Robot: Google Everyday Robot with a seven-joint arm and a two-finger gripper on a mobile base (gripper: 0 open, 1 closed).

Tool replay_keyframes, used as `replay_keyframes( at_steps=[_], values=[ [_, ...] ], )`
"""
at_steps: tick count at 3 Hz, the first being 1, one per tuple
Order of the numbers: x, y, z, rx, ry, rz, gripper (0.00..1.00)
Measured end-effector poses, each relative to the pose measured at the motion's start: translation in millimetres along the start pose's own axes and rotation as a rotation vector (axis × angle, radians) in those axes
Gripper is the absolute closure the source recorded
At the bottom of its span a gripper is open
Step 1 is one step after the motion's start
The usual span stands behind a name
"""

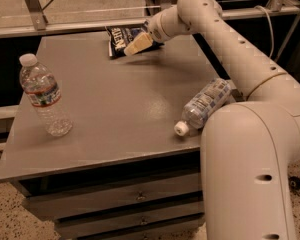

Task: Move blue chip bag near water bottle

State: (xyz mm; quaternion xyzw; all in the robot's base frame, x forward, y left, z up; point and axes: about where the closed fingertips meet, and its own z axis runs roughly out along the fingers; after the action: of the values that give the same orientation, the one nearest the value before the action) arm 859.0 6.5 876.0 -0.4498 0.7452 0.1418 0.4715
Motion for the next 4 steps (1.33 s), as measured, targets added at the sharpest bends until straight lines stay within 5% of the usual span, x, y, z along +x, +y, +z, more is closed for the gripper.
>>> replay_keyframes(
  at_steps=[1, 3, 4],
  values=[
    [7.0, -11.3, -1.0, 0.040, 0.009, 0.008, 0.17],
    [13.3, -14.4, -3.5, 0.077, 0.027, -0.010, 0.80],
    [-4.7, -5.6, -33.4, 0.088, 0.016, -0.064, 1.00]
  ],
)
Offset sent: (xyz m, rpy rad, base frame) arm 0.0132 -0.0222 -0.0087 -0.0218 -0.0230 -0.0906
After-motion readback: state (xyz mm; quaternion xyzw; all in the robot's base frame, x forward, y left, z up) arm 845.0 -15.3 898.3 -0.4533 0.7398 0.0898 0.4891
